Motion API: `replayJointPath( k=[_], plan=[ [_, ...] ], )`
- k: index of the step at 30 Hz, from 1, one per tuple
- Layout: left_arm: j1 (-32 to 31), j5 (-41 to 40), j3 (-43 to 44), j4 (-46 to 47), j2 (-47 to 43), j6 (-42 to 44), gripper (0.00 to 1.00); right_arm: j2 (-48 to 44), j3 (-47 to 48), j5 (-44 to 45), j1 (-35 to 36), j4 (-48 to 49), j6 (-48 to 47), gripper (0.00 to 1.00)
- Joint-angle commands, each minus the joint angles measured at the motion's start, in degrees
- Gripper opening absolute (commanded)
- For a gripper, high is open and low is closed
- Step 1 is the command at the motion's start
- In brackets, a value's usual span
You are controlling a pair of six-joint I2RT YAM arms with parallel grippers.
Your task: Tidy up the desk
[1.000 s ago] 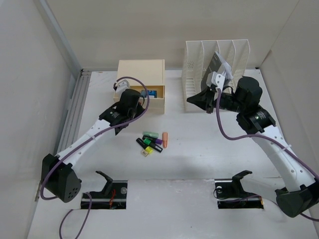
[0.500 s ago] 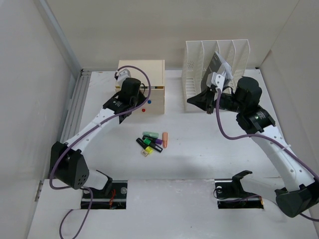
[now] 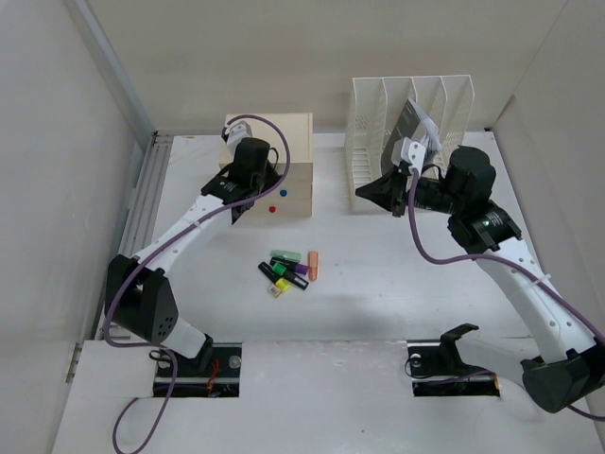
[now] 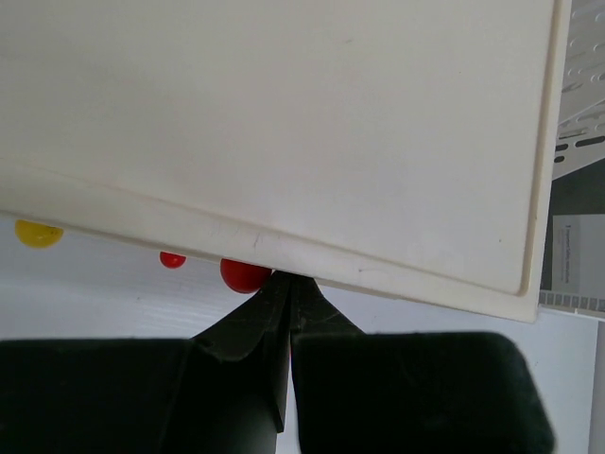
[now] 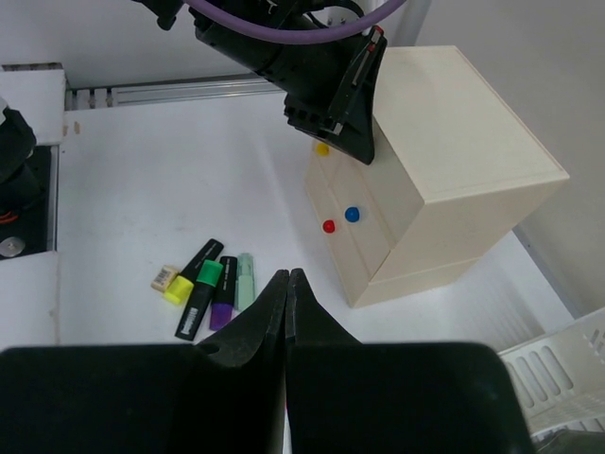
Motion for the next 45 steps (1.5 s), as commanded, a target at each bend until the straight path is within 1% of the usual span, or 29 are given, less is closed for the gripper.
replayJointPath(
  k=[1, 3, 5, 6, 7, 8, 9, 10, 11, 12, 13, 14, 15, 17, 19, 20, 21, 23, 24, 25, 28, 29, 32, 34, 36, 37, 39, 44, 45],
  plan=[
    [1.32, -0.81, 3.34, 4.28, 0.05, 0.73, 0.0, -0.52, -0.6, -2.08, -0.37, 1.95, 0.08, 0.0],
    [1.32, -0.12, 3.34, 3.76, -0.91, 0.73, 0.0, -0.52, -0.6, -2.09, -0.9, 1.95, 0.08, 0.0],
    [0.62, 0.51, 0.54, 3.75, -3.89, 0.73, 0.02, -0.52, -0.6, -2.09, -0.9, 1.95, 0.08, 0.0],
    [-0.17, 0.51, -0.78, 3.75, -5.39, 0.73, 0.06, -0.52, -0.6, -2.09, -0.9, 1.95, 0.08, 0.0],
    [-0.79, 0.51, -2.27, 3.75, -7.14, 0.73, 0.13, -0.52, -0.6, -2.09, -0.9, 1.95, 0.08, 0.04],
    [-1.32, 0.51, -5.25, 3.75, -11.08, 0.73, 0.29, -0.52, -0.6, -2.09, -0.9, 1.95, 0.08, 0.19],
    [-1.93, 1.03, -6.93, 3.75, -13.12, 0.21, 0.4, 0.18, -0.6, -2.09, -0.9, 1.95, 0.08, 0.29],
    [-1.94, 1.64, -8.77, 4.28, -15.23, 0.2, 0.48, 0.71, -0.6, -2.09, -0.9, 1.95, 0.08, 0.41],
    [-1.94, 1.65, -10.53, 4.28, -19.34, 0.2, 0.56, 0.71, -0.6, -2.09, -0.9, 1.95, 0.08, 0.71],
    [-1.94, 1.65, -13.86, 4.28, -21.2, 0.2, 0.67, 1.32, -0.6, -2.09, -0.9, 1.95, 0.08, 0.79],
    [-1.94, 1.13, -15.54, 4.28, -22.7, 0.2, 0.7, 2.02, -0.6, -2.09, -0.9, 1.95, 0.77, 0.84],
    [-1.94, 0.43, -16.95, 4.8, -23.85, 0.2, 0.71, 2.03, -0.6, -2.09, -0.9, 1.95, 0.78, 0.9],
    [-1.07, 0.42, -19.4, 4.81, -25.25, 0.2, 0.71, 2.64, -0.6, -2.09, -0.9, 1.95, 1.39, 0.93],
    [0.17, 0.42, -21.44, 5.33, -25.27, 0.2, 0.69, 3.17, -0.08, -1.56, -0.9, 1.95, 2.0, 0.93],
    [0.7, -0.46, -24.6, 6.55, -25.79, 0.2, 0.61, 3.17, -0.08, -0.95, -0.9, 1.95, 2.7, 0.85],
    [1.22, -0.46, -25.83, 7.87, -25.79, 0.2, 0.55, 3.17, -0.08, -0.95, -0.9, 1.95, 3.41, 0.78],
    [1.23, -0.46, -26.89, 10.32, -25.79, -0.93, 0.45, 3.78, -0.08, -0.95, -1.42, 1.95, 3.41, 0.56],
    [2.54, -0.46, -29.87, 12.62, -25.79, -2.42, 0.39, 3.79, -0.6, -0.95, -1.43, 3.09, 5.42, 0.33],
    [3.33, 2.32, -31.02, 14.02, -25.79, -3.3, 0.37, 4.31, -1.13, -0.95, -1.43, 3.88, 5.96, 0.24],
    [4.12, 4.09, -32.59, 18.74, -27.01, -3.31, 0.37, 4.32, -1.13, -0.95, -1.43, 3.89, 5.96, 0.14],
    [7.55, 9.72, -39.01, 27.18, -28.78, -4.81, 0.37, 4.32, -1.83, -0.95, -1.43, 5.29, 7.28, 0.14],
    [9.3, 10.52, -41.03, 28.35, -29.3, -5.41, 0.4, 4.32, -2.44, -0.95, -1.43, 5.9, 7.28, 0.14],
    [12.73, 14.91, -42.8, 31.87, -28.79, -5.42, 0.45, 4.84, -2.45, -0.95, -1.43, 6.52, 7.28, 0.17],
    [16.42, 17.02, -43.67, 33.8, -27.65, -6.2, 0.45, 5.37, -2.45, -0.95, -1.43, 6.52, 7.81, 0.17],
    [20.01, 21.76, -45.87, 39.68, -25.2, -7.26, 0.48, 5.37, -2.97, -0.95, -1.43, 6.52, 7.81, 0.17],
    [20.91, 23.6, -46.4, 41.96, -24.13, -7.27, 0.53, 5.37, -2.98, -0.95, -1.43, 6.52, 7.81, 0.17],
    [22.84, 26.95, -46.93, 46.62, -20.72, -8.06, 0.53, 5.37, -2.98, -0.95, -1.43, 7.04, 7.81, 0.17],
    [24.86, 30.3, -46.41, 51.91, -15.78, -9.28, 0.53, 5.9, -2.98, -0.95, -1.43, 7.05, 7.81, 0.17],
    [24.87, 30.82, -46.41, 52.96, -15.77, -9.29, 0.51, 5.9, -2.98, -0.95, -1.43, 7.05, 7.81, 0.17]
  ],
)
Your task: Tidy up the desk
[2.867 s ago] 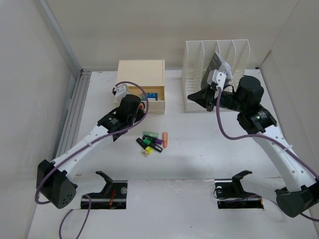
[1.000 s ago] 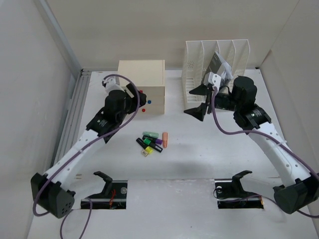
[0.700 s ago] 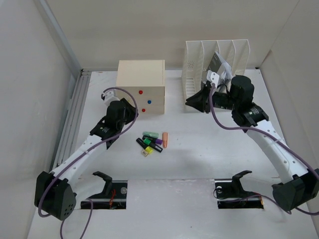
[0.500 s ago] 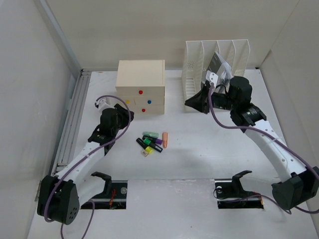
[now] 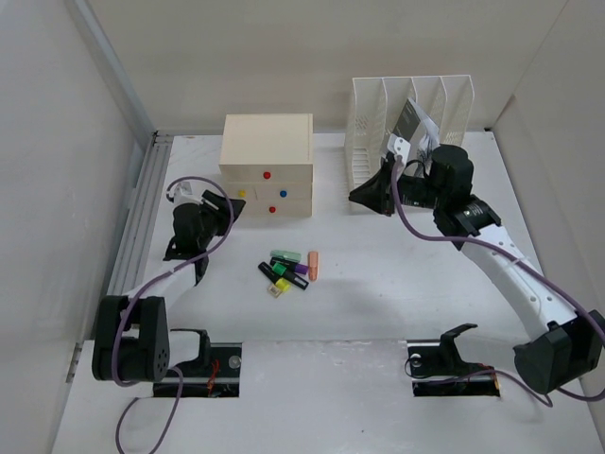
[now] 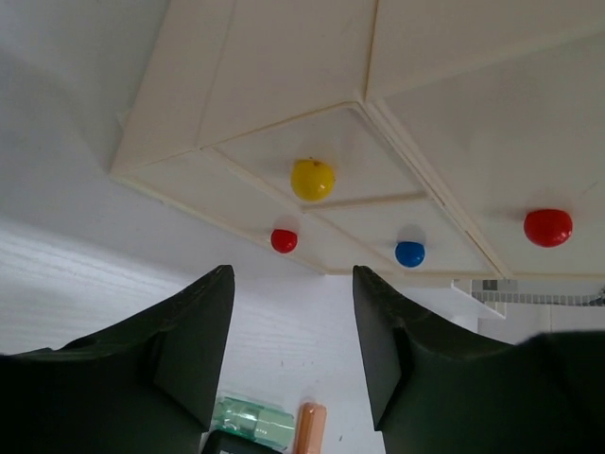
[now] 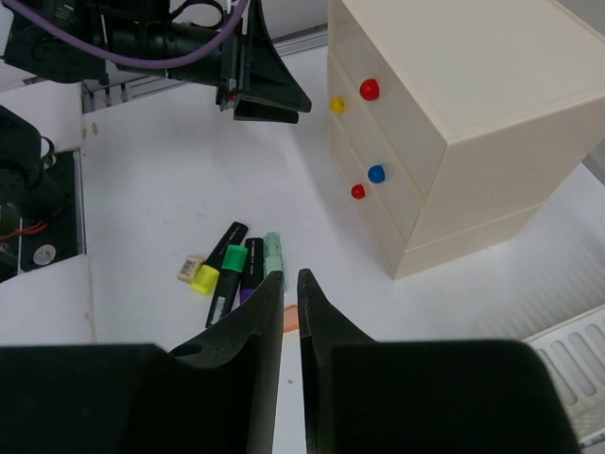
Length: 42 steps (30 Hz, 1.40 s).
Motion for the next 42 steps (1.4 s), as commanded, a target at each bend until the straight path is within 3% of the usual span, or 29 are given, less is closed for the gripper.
replayJointPath(
  k=[1, 15, 33, 42],
  plan=[
    [0.98, 4.73, -0.12, 11.37, 0.59, -1.72, 0.48, -0.03, -0.03, -0.58, -0.31, 3.86, 0.49, 0.17],
    [0.98, 4.04, 1.73, 14.56, 6.66, -3.93, 0.4, 1.03, -0.55, -1.1, -0.84, 4.39, 0.49, 0.17],
    [0.98, 1.83, 5.77, 16.22, 12.64, -4.45, 0.36, 1.03, -0.55, -1.1, -1.37, 4.39, 1.01, 0.16],
    [0.98, 0.78, 6.83, 16.22, 13.26, -4.45, 0.28, 1.03, -0.55, -1.62, -1.37, 4.39, 1.01, 0.16]
  ],
)
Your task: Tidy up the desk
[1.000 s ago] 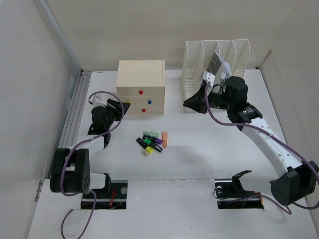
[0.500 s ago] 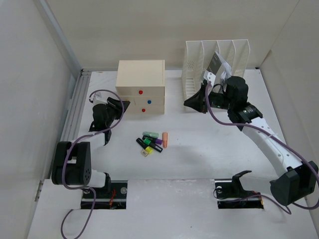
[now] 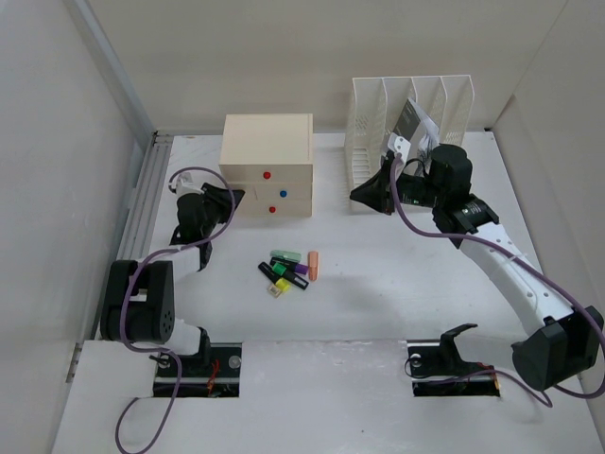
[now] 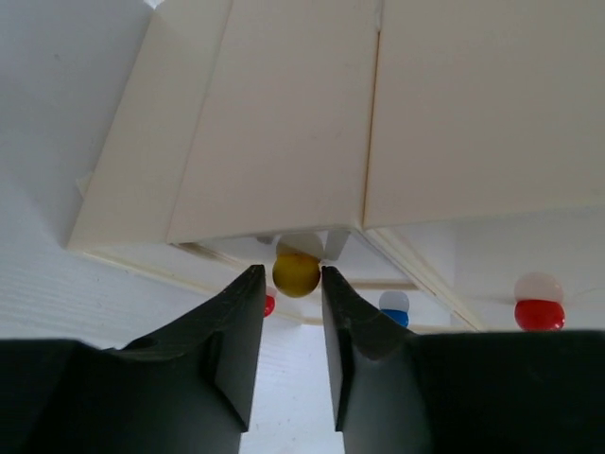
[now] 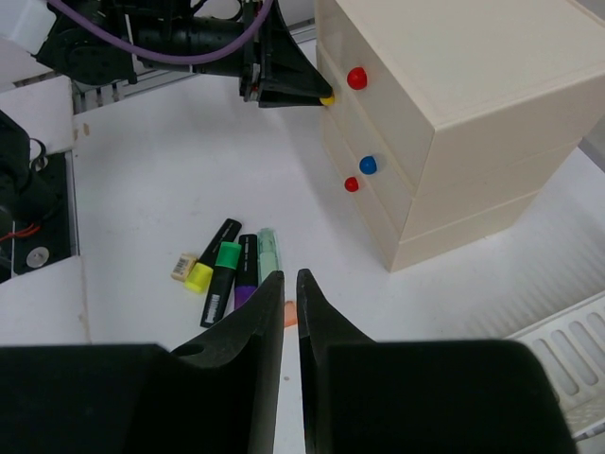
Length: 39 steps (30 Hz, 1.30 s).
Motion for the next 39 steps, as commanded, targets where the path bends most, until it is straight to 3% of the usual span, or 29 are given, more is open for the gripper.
replayJointPath(
  k=[1, 14, 31, 39],
  plan=[
    [0.24, -0.78, 2.48, 3.52, -0.14, -0.1, 0.25, -0.15, 0.1, -1.59, -0.25, 3.25, 0.38, 0.16],
    [0.24, -0.78, 1.69, 2.47, -0.75, 0.42, 0.05, -0.15, 0.1, -1.59, -0.25, 3.25, 0.38, 0.15],
    [0.24, -1.3, -13.95, 4.05, -13.76, -1.42, 0.02, -0.15, 0.1, -2.11, -0.25, 3.25, 0.38, 0.15],
    [0.24, -2.35, -16.95, -2.52, -23.07, -1.42, 0.02, 0.37, 0.1, -2.64, -0.25, 3.78, 0.91, 0.15]
  ],
)
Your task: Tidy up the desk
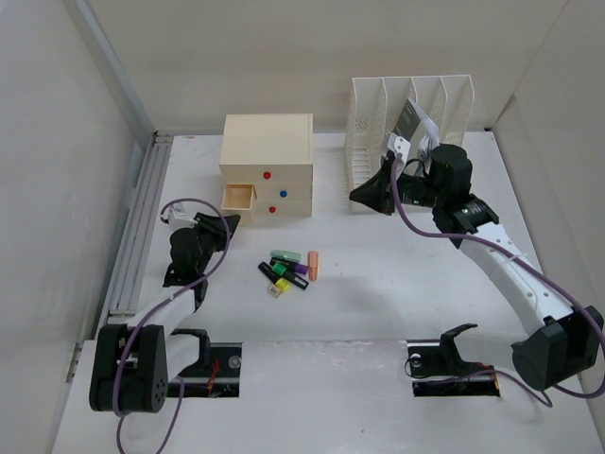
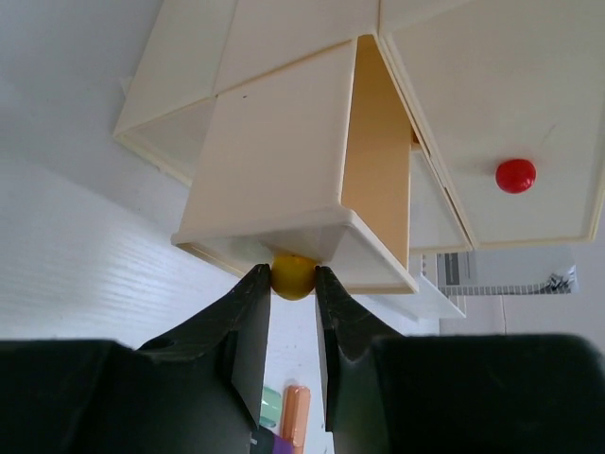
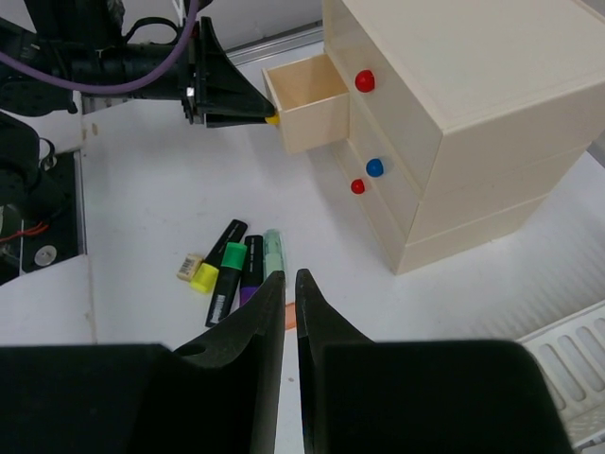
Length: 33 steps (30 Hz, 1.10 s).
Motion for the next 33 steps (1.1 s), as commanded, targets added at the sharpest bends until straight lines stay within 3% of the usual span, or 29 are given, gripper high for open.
replayJointPath(
  k=[1, 3, 4, 7, 8, 12, 17, 23, 26, 28, 29, 31, 33],
  plan=[
    [0.24, -0.85, -0.77, -2.49, -4.3, 0.74, 0.02, 0.35, 0.1, -1.72, -0.25, 3.69, 0.62, 0.15],
    [0.24, -0.85, -0.77, -3.28, -4.93, 0.75, 0.04, 0.35, 0.1, -1.72, -0.25, 3.69, 0.62, 0.15],
    [0.24, -1.37, -0.77, -4.42, -4.93, 0.75, 0.16, 0.35, 0.1, -1.72, -0.25, 3.69, 0.62, 0.15],
    [0.24, -1.38, 0.28, -6.27, -4.93, 2.15, 0.27, 0.35, 0.1, -1.72, -0.25, 3.69, 0.62, 0.15],
    [0.24, -1.38, 0.28, -6.28, -4.23, 2.15, 0.45, 0.35, 0.1, -1.72, -0.25, 3.69, 1.15, 0.15],
    [0.24, -1.38, 1.51, -6.98, -3.0, 2.15, 0.67, 0.35, 0.1, -1.72, -0.25, 3.69, 1.15, 0.15],
    [0.24, 0.55, 2.04, -11.01, -4.75, 2.15, 0.72, 0.35, 0.1, -1.72, -0.25, 3.69, 1.15, 0.15],
    [-2.66, -1.81, 1.51, -24.27, -21.43, 2.15, 0.74, 0.88, -0.42, -2.25, -0.25, 3.69, -0.16, 0.15],
    [-3.28, -1.82, 2.65, -34.03, -32.24, 2.67, 0.75, 1.41, -0.42, -2.87, 1.59, 1.77, -2.97, 0.23],
    [-3.28, -1.29, 5.27, -41.04, -38.55, 4.07, 0.75, 2.63, 1.93, -2.87, 4.64, -3.91, -11.71, 0.33],
    [-3.28, -1.29, 6.51, -43.26, -40.16, 4.09, 0.75, 3.25, 1.95, -2.34, 6.15, -6.39, -11.77, 0.36],
    [-3.28, -1.29, 9.93, -49.48, -42.36, 6.88, 0.73, 5.96, 4.75, -0.68, 9.75, -10.97, -20.7, 0.41],
    [-3.8, -2.33, 17.04, -53.63, -41.68, 10.31, 0.65, 8.17, 5.99, 4.41, 16.25, -15.64, -28.85, 0.48]
  ],
)
